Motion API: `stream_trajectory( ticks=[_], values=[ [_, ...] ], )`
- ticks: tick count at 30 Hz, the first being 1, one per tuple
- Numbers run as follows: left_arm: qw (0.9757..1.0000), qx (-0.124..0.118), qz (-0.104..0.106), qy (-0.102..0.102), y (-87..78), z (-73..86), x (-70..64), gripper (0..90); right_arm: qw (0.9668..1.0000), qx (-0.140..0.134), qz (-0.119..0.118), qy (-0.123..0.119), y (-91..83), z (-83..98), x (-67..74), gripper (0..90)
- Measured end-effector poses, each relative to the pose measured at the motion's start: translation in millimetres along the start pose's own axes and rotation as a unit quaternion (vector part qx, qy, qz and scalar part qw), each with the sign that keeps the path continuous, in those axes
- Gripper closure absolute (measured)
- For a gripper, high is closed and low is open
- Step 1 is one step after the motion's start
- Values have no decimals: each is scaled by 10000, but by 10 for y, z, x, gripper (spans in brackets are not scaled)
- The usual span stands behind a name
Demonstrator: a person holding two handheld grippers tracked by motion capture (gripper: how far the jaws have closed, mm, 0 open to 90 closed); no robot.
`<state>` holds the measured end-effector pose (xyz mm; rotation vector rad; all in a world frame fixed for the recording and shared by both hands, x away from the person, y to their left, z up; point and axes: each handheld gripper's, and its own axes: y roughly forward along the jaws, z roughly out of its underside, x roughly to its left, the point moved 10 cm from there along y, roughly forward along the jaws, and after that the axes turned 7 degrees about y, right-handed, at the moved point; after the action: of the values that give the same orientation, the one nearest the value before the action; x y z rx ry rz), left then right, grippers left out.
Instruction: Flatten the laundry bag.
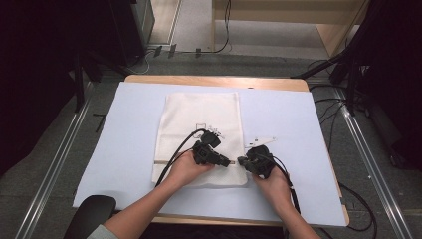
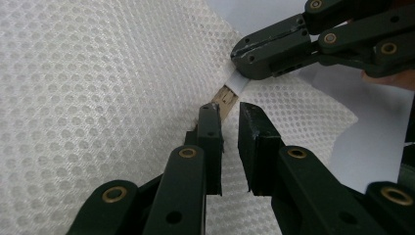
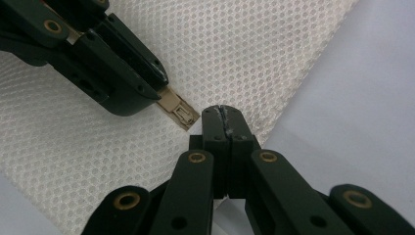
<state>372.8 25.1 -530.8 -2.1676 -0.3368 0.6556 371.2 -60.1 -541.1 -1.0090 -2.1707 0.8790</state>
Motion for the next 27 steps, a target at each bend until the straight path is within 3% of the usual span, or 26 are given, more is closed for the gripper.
stream_trajectory(
  ticks=[7, 12, 18, 19, 27],
  values=[
    [9998, 9, 177, -133, 27, -18, -20, 796, 10000, -14, 9, -14, 1, 1, 2, 900],
    [9997, -7, 6, -261, -71, -7, 66, 772, 10000, -22, 6, -25, 0, 2, 3, 900],
    [9995, 39, -43, -308, -54, 0, 97, 733, 10000, -21, 11, -39, 1, 1, 4, 900],
    [9992, 11, -49, -391, -45, -9, 96, 724, 10000, -24, 20, -33, 2, 0, 6, 900],
    [9979, -31, 167, -618, 7, -28, 110, 729, 10000, -25, 26, -30, 0, 3, 5, 900]
  ],
)
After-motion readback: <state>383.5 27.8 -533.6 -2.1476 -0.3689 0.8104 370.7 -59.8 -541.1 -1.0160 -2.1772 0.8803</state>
